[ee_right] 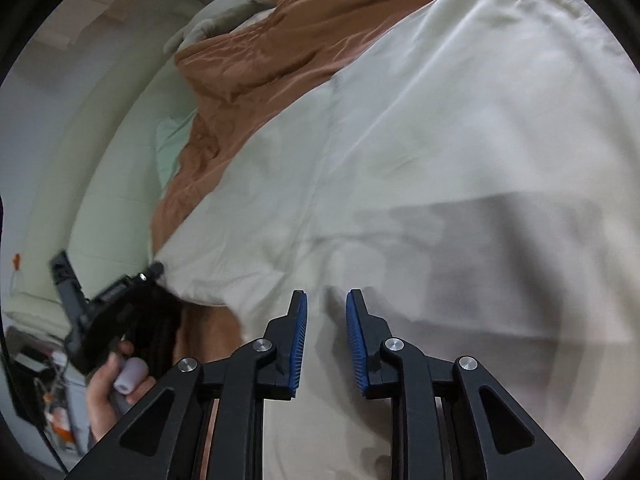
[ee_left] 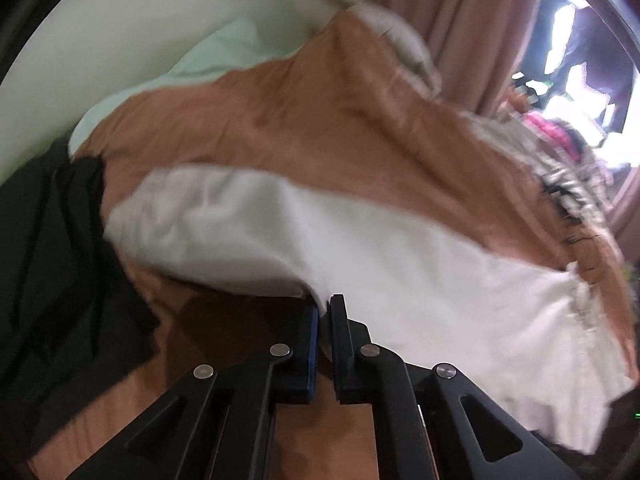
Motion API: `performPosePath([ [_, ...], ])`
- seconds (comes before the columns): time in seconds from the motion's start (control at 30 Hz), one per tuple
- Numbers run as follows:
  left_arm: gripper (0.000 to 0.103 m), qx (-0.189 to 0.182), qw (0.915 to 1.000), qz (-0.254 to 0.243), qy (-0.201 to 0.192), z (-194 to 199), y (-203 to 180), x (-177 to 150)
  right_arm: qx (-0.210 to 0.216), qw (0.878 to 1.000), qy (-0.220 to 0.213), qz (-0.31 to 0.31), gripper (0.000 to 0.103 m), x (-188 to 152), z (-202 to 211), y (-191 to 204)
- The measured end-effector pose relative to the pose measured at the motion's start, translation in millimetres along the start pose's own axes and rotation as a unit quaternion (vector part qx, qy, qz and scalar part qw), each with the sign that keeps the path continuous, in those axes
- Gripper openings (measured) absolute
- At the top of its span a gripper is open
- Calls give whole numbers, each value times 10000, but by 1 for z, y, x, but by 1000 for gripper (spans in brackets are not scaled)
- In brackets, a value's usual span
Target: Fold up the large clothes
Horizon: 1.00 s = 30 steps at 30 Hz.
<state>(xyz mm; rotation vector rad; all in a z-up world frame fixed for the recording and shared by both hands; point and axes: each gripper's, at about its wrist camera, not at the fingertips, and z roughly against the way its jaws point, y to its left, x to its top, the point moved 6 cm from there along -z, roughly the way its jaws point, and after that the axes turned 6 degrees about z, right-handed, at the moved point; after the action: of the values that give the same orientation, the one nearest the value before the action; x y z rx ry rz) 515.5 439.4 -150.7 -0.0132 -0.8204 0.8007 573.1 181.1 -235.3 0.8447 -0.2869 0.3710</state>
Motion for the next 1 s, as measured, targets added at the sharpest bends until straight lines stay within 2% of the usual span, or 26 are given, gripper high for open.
performPosePath([
  [0.07, 5, -226, 9996, -142, -106, 15, -13, 8, 75, 9999, 77, 27, 16, -2, -13, 11],
  [0.23, 4, -757, 9961, -387, -239, 42, -43, 17, 206, 9992, 325, -72, 10, -10, -43, 22],
  [0.37, 4, -1306, 9903, -449, -120, 59, -72, 11, 246, 9987, 436, -32, 5, -10, -60, 25],
  [0.43, 4, -1546, 9861, -612, -53, 66, -89, 4, 139, 9981, 569, 210, 5, -10, -62, 28],
  [0.5, 4, -1769, 9818, -695, -3, 72, -102, -1, 268, 9960, 820, 215, 5, -13, -55, 31],
  [0.53, 4, -1854, 9800, -717, 26, 75, -107, -3, 437, 9949, 901, 142, 5, -15, -45, 33],
  [0.6, 4, -2043, 9758, -770, 94, 79, -119, -8, 419, 9956, 782, 297, 9, -14, -22, 35],
  [0.67, 4, -2146, 9728, -862, 128, 84, -130, -14, 23, 9974, 520, 505, 31, -11, 8, 28],
  [0.77, 4, -2325, 9679, -928, 221, 89, -142, -24, -195, 9986, 216, 444, 33, -10, 57, 10],
  [0.9, 4, -2387, 9647, -1068, 302, 96, -153, -38, -840, 9956, -146, 395, 33, -16, 118, -23],
  [1.0, 4, -2462, 9620, -1111, 398, 100, -163, -48, -1011, 9940, -387, 161, 33, -28, 149, -50],
])
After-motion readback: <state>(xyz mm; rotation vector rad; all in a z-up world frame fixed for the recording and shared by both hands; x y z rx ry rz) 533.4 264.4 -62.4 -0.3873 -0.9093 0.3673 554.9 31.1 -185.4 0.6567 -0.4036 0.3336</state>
